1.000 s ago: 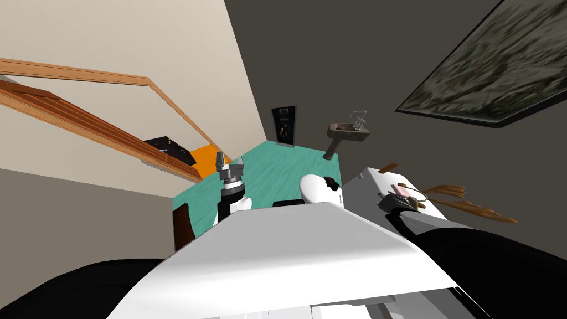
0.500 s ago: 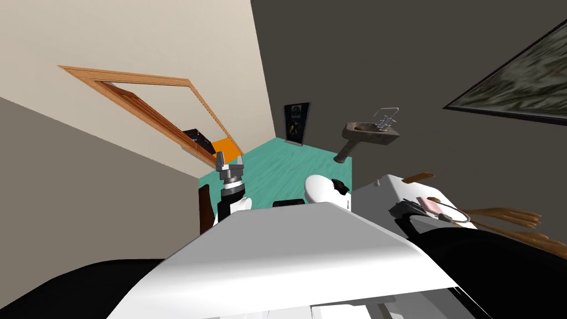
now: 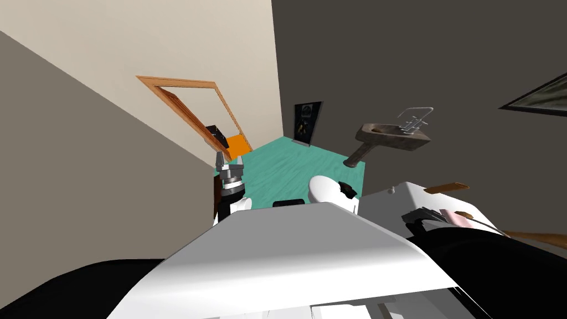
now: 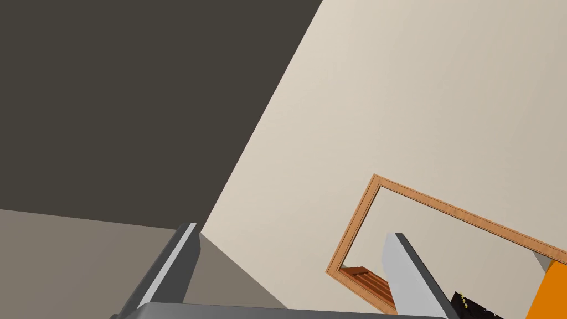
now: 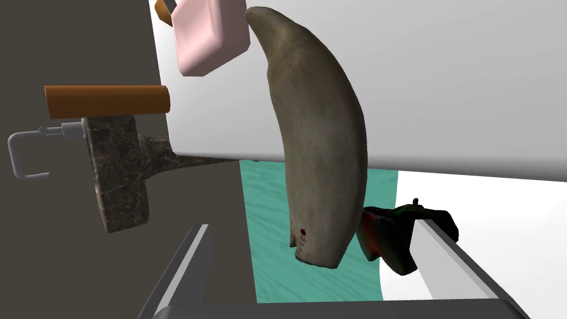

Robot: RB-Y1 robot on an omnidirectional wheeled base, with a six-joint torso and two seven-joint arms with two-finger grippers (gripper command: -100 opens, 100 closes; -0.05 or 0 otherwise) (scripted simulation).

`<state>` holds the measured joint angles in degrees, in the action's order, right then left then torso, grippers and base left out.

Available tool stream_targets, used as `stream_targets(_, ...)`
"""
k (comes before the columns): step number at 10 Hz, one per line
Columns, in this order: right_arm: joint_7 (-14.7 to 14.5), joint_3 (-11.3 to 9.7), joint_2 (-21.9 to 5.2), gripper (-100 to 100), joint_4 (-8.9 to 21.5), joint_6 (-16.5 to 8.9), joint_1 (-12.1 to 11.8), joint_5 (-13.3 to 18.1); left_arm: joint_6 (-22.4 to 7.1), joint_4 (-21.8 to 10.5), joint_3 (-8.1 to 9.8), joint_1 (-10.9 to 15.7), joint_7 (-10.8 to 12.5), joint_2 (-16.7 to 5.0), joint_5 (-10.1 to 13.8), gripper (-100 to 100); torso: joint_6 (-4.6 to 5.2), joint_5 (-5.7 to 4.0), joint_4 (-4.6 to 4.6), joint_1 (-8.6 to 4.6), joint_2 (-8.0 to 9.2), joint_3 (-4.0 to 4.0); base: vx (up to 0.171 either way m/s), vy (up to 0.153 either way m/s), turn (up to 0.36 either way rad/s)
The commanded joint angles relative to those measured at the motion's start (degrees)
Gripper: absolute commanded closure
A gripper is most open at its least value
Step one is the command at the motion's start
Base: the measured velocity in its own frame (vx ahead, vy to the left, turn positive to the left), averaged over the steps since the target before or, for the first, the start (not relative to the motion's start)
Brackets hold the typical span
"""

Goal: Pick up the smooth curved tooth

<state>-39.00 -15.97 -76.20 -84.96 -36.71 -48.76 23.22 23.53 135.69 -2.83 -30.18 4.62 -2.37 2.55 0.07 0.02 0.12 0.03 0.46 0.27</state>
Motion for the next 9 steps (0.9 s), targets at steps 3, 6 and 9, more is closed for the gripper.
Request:
stream_targets(3, 0.26, -0.19, 0.33, 100, 1.81, 0.64, 0.58, -1.34, 0.0, 0.0, 0.01, -0.02, 0.0, 0.0, 0.0, 0, 0.1, -0.01, -0.01, -0.08, -0.09, -0.04, -0.057, 0.021, 0.13)
stream_targets(6, 0.29, -0.15, 0.33, 100, 1.8, 0.59, 0.59, -1.34, 0.0, 0.0, 0.01, -0.02, 0.0, -0.01, 0.0, 0, 0.07, -0.06, -0.09, -0.17, -0.32, -0.19, 0.0, 0.0, 0.0)
stream_targets(9, -0.15, -0.37, 0.37, 100, 1.26, 0.27, 0.81, -0.91, 0.0, 0.0, 0.01, -0.02, 0.0, -0.01, 0.0, 0, 0.07, -0.05, -0.09, -0.17, -0.34, -0.2, 0.013, -0.006, -0.074)
